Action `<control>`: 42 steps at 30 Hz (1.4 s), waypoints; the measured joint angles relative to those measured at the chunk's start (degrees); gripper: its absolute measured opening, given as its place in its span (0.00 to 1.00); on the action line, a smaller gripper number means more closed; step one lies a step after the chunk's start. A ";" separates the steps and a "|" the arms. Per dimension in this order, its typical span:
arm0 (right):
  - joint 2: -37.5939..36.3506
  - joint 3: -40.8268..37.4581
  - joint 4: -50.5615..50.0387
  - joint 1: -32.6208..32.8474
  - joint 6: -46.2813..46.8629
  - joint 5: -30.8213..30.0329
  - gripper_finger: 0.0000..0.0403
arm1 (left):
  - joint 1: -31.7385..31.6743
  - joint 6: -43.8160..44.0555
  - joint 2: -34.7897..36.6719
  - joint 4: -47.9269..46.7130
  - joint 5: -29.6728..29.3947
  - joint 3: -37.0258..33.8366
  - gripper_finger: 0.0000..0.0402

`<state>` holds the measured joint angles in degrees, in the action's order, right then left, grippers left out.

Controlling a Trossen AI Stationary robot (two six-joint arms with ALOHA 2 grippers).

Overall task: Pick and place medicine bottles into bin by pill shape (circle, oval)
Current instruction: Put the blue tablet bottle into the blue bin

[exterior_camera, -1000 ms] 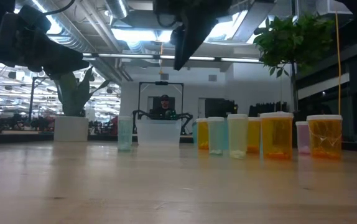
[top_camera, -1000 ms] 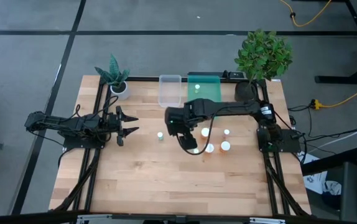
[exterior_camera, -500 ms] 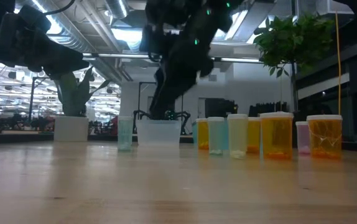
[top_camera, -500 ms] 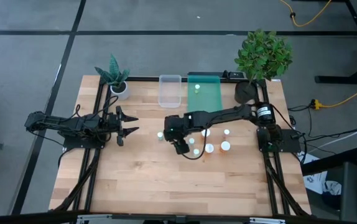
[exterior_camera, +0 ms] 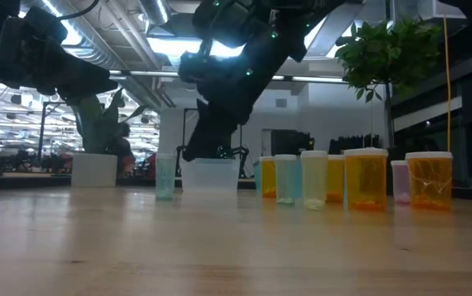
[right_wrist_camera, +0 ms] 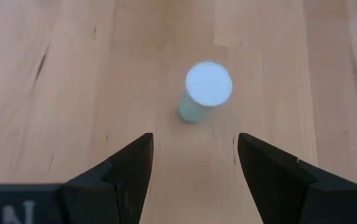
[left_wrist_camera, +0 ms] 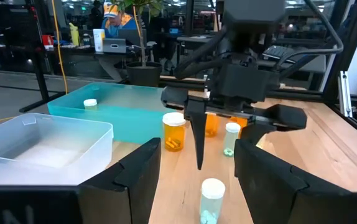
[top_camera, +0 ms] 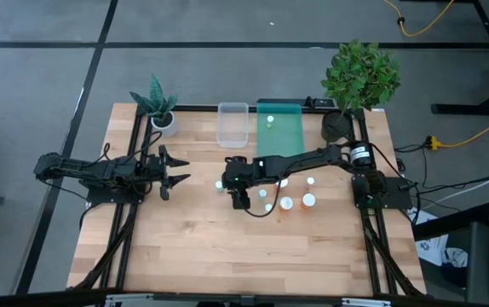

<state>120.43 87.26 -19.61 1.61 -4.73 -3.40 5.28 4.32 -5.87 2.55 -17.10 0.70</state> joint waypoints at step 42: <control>4.96 0.07 13.43 -0.70 1.68 0.00 0.40 | -0.01 -0.42 0.00 0.00 -0.02 0.01 0.49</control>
<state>125.38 87.33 -6.18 0.91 -3.05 -3.40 5.26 3.90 -5.87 2.55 -17.12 0.71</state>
